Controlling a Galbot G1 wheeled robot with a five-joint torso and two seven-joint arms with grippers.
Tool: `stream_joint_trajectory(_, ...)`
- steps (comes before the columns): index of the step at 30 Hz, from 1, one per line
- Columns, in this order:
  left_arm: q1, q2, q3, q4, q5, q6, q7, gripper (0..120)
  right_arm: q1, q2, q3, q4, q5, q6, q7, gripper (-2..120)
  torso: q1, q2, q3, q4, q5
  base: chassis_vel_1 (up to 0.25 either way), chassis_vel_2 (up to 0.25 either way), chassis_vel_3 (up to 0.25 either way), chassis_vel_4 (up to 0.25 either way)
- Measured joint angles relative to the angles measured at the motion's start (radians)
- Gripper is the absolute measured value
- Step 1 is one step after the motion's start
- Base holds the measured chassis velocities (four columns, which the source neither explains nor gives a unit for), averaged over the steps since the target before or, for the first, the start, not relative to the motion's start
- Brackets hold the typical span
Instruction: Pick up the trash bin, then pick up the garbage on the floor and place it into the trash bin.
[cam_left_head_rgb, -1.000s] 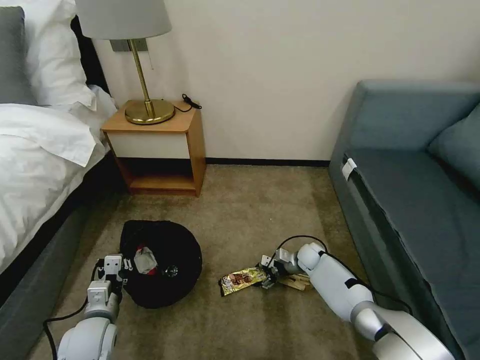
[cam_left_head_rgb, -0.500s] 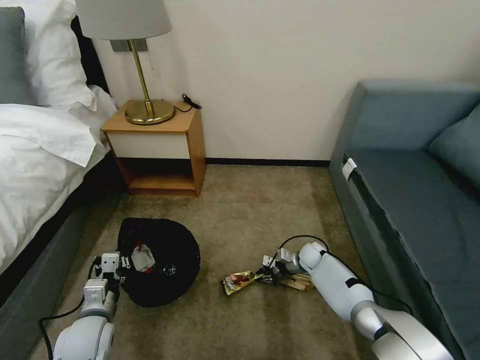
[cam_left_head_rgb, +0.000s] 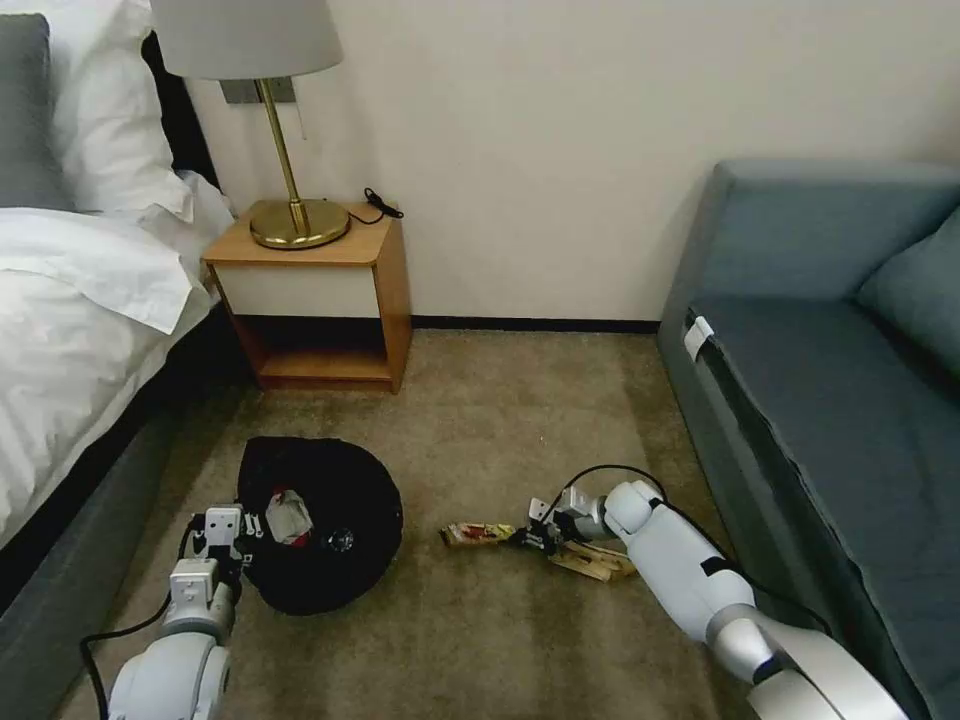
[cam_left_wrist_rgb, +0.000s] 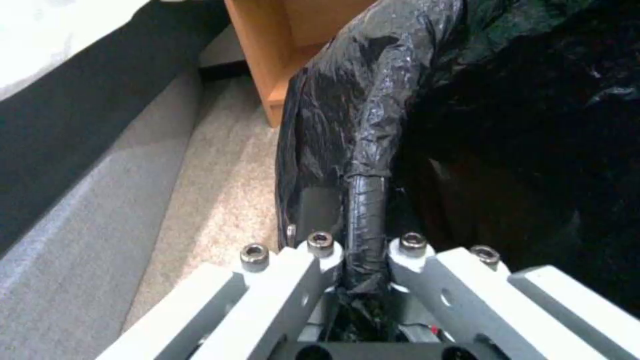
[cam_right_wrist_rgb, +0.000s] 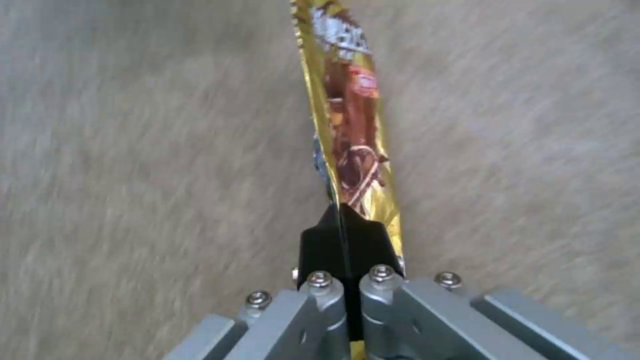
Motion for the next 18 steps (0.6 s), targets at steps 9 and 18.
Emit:
stream_joint_trajectory(9, -0.003, 0.001, 0.003, 0.009, 0.0, -0.005, 0.002, 1, -0.035, -0.018, 0.069, 0.118, 0.122, -0.022, -0.03, 0, 0.0, 0.0, 0.0, 0.0, 0.0, 0.0, 0.0, 0.0, 0.0)
stream_joint_trajectory(18, -0.006, 0.003, 0.008, 0.009, 0.0, -0.007, 0.002, 1, -0.081, -0.039, 0.098, 0.286, 0.33, -0.078, -0.06, 0, 0.0, 0.0, 0.0, 0.0, 0.0, 0.0, 0.0, 0.0, 0.0)
